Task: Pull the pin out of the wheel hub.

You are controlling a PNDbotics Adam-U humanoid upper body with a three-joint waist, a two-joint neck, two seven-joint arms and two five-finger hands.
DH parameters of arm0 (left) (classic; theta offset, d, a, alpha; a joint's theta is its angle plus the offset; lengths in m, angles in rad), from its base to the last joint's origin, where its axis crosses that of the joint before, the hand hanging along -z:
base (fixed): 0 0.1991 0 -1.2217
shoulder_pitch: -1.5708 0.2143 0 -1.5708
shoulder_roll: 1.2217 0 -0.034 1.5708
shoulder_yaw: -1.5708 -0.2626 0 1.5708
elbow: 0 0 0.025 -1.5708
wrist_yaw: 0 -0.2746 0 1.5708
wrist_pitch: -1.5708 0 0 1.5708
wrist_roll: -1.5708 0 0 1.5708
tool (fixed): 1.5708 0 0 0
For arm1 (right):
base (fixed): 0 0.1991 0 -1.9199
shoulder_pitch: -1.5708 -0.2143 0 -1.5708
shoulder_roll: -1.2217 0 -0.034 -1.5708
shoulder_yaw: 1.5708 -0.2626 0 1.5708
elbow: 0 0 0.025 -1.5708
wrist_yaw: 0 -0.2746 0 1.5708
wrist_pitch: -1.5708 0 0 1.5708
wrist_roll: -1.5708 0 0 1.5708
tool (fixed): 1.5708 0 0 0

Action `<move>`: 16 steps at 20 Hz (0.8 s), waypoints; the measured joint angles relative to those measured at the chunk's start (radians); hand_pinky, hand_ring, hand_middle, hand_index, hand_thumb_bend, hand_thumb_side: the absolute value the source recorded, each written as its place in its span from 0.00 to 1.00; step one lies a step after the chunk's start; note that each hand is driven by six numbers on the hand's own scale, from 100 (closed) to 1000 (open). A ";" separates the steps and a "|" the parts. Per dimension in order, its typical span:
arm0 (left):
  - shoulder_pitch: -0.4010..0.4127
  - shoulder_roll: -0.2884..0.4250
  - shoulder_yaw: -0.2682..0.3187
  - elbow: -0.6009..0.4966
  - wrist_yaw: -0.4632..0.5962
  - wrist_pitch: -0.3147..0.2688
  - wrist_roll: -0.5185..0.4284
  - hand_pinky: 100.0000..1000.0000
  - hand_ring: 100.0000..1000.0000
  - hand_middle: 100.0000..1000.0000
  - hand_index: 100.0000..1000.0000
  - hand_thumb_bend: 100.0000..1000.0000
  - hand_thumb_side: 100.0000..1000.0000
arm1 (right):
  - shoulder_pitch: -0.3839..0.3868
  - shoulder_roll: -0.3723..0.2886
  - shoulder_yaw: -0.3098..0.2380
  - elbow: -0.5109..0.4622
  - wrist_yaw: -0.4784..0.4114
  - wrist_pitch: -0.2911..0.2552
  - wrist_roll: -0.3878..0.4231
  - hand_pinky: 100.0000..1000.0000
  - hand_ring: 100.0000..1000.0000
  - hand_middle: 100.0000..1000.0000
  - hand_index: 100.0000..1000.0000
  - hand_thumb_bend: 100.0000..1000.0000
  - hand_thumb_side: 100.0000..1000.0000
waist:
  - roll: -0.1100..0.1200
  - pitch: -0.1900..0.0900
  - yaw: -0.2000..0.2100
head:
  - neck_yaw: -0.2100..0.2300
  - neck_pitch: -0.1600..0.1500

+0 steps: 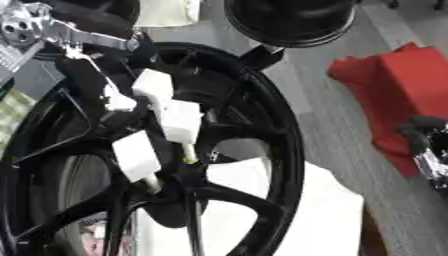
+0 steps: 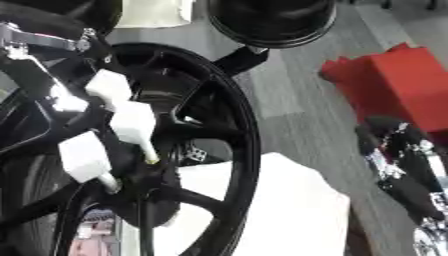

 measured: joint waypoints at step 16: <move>-0.001 0.009 0.057 -0.056 0.079 0.062 -0.030 0.62 0.49 0.27 0.30 0.00 0.00 | 0.001 0.000 -0.006 0.000 0.000 0.000 -0.010 0.98 0.74 0.52 0.71 0.18 0.30 | -0.003 0.000 0.004 | -0.001 0.000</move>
